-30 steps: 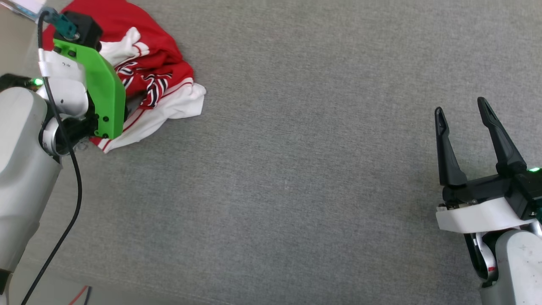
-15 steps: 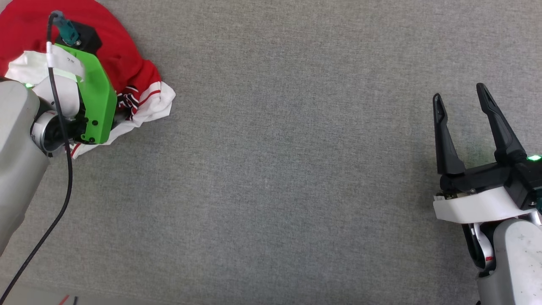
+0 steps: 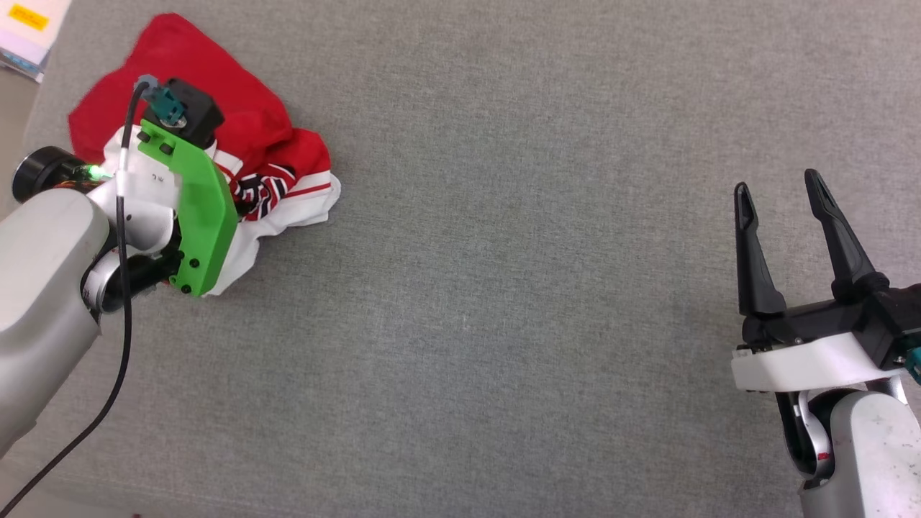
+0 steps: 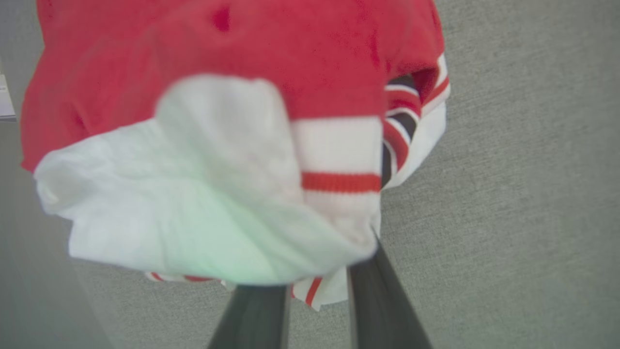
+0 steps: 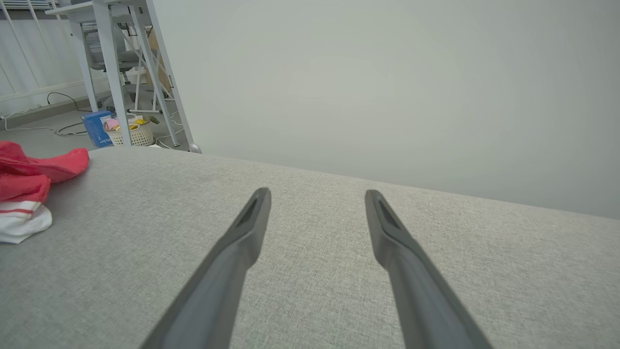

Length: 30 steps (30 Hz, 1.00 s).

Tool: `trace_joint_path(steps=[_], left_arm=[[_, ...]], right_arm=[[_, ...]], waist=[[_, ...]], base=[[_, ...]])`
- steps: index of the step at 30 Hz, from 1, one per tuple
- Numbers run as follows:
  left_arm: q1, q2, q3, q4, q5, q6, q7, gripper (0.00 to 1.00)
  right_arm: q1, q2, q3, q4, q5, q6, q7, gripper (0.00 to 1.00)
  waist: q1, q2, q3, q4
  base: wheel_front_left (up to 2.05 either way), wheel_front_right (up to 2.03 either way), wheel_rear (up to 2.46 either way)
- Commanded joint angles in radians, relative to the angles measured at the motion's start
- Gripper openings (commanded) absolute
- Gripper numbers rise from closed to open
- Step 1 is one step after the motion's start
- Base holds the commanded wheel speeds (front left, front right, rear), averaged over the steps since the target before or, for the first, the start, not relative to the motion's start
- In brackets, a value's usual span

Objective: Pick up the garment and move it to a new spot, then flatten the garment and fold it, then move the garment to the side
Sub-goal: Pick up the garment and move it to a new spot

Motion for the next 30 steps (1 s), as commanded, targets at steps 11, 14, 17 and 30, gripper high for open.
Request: trace_joint_path(steps=[11, 14, 17, 30], left_arm=[[-0.053, -0.006, -0.076, -0.301, 0.011, -0.002, 0.018, 0.0], [-0.088, -0.056, -0.108, -0.336, 0.02, -0.002, 0.025, 0.0], [-0.128, -0.111, -0.145, -0.35, 0.027, -0.002, 0.028, 0.0], [-0.263, -0.298, -0.306, -0.204, 0.005, -0.002, -0.001, 0.0]], right_arm=[[0.035, 0.028, -0.011, 0.004, 0.027, -0.001, -0.003, 1.0], [0.022, 0.031, -0.006, -0.002, 0.032, -0.001, -0.003, 1.0], [0.003, 0.032, 0.0, -0.003, 0.045, -0.001, -0.003, 1.0], [-0.055, 0.032, 0.005, -0.015, 0.133, -0.001, -0.003, 1.0]], waist=[[0.0, 0.0, -0.107, -0.068], [0.0, 0.0, -0.091, -0.124], [0.0, 0.0, -0.066, -0.183], [0.0, 0.0, 0.061, -0.382]], base=[[0.0, 0.0, 0.0], [0.0, 0.0, 0.0], [0.0, 0.0, 0.0], [0.0, 0.0, 0.0]])
